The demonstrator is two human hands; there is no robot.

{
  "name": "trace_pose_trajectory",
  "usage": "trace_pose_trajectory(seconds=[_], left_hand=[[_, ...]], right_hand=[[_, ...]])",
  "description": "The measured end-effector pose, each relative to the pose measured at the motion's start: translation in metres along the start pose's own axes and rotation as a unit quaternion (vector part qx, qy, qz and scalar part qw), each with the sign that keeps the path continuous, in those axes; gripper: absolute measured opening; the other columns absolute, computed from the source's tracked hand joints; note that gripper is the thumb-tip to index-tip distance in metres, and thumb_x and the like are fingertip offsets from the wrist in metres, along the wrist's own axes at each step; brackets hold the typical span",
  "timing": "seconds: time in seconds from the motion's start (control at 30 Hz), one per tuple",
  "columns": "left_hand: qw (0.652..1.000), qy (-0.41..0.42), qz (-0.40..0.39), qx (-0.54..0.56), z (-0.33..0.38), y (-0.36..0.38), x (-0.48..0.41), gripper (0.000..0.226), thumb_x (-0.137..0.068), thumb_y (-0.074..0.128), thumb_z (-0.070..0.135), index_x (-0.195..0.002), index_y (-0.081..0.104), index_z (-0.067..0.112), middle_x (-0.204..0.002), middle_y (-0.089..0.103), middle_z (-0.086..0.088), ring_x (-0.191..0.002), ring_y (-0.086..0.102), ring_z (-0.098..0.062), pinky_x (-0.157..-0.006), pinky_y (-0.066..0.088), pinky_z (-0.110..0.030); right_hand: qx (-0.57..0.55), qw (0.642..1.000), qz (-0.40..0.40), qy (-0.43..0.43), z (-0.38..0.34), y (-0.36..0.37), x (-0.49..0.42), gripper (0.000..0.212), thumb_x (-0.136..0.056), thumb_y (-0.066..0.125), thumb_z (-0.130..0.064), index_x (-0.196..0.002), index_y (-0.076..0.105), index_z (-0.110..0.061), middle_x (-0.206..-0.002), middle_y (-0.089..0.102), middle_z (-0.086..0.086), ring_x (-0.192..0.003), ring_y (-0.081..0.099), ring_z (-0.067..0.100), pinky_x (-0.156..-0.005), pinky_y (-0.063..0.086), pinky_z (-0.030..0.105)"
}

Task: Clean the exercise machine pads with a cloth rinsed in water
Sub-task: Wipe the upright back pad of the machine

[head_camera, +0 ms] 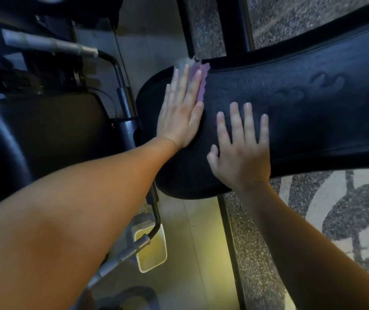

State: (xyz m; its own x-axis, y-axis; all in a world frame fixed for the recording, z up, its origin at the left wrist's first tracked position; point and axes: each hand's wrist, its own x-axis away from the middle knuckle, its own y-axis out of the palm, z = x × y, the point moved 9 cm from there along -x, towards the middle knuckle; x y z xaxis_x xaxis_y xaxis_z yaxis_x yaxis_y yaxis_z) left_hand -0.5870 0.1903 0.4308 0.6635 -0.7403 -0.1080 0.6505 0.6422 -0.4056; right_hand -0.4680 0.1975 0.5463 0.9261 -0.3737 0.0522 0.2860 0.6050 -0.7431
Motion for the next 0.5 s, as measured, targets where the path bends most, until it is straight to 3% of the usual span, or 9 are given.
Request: trace_pose_trajectory(seconds=[0.17, 0.3, 0.43, 0.5], left_hand=[[0.977, -0.169, 0.046, 0.123, -0.07, 0.004, 0.018, 0.059, -0.108, 0.024, 0.032, -0.162, 0.001, 0.03, -0.17, -0.008, 0.005, -0.155, -0.012, -0.013, -0.127, -0.004, -0.041], [0.928, -0.279, 0.058, 0.241, -0.121, 0.015, 0.037, 0.059, -0.107, 0.02, 0.036, -0.162, -0.003, 0.034, -0.169, -0.011, 0.01, -0.155, -0.011, -0.009, -0.12, -0.006, -0.029], [0.891, -0.347, 0.061, 0.284, -0.133, 0.018, 0.038, 0.066, -0.102, 0.021, 0.044, -0.162, -0.003, 0.032, -0.17, -0.011, 0.006, -0.155, -0.01, -0.012, -0.126, -0.005, -0.042], [0.91, -0.32, 0.057, 0.257, -0.11, 0.01, 0.032, 0.066, -0.104, 0.023, 0.042, -0.161, -0.007, 0.032, -0.169, -0.012, 0.005, -0.155, -0.013, -0.015, -0.126, -0.007, -0.044]], right_hand=[[0.003, 1.0, 0.006, -0.002, 0.0, 0.003, -0.002, 0.068, -0.095, 0.045, -0.04, -0.156, 0.037, -0.01, -0.165, 0.028, 0.02, -0.155, 0.018, 0.04, -0.125, 0.007, 0.059], [0.02, 1.0, 0.005, -0.001, -0.002, 0.005, -0.002, 0.068, -0.096, 0.044, -0.041, -0.156, 0.037, -0.011, -0.165, 0.028, 0.019, -0.155, 0.018, 0.04, -0.125, 0.006, 0.058], [0.028, 1.0, 0.014, -0.001, -0.003, 0.006, -0.002, 0.068, -0.095, 0.045, -0.041, -0.156, 0.038, -0.011, -0.164, 0.029, 0.02, -0.154, 0.02, 0.041, -0.125, 0.01, 0.059], [0.027, 0.999, 0.017, -0.003, -0.003, 0.006, -0.001, 0.068, -0.095, 0.046, -0.04, -0.156, 0.038, -0.011, -0.164, 0.03, 0.02, -0.153, 0.021, 0.042, -0.124, 0.012, 0.06]])
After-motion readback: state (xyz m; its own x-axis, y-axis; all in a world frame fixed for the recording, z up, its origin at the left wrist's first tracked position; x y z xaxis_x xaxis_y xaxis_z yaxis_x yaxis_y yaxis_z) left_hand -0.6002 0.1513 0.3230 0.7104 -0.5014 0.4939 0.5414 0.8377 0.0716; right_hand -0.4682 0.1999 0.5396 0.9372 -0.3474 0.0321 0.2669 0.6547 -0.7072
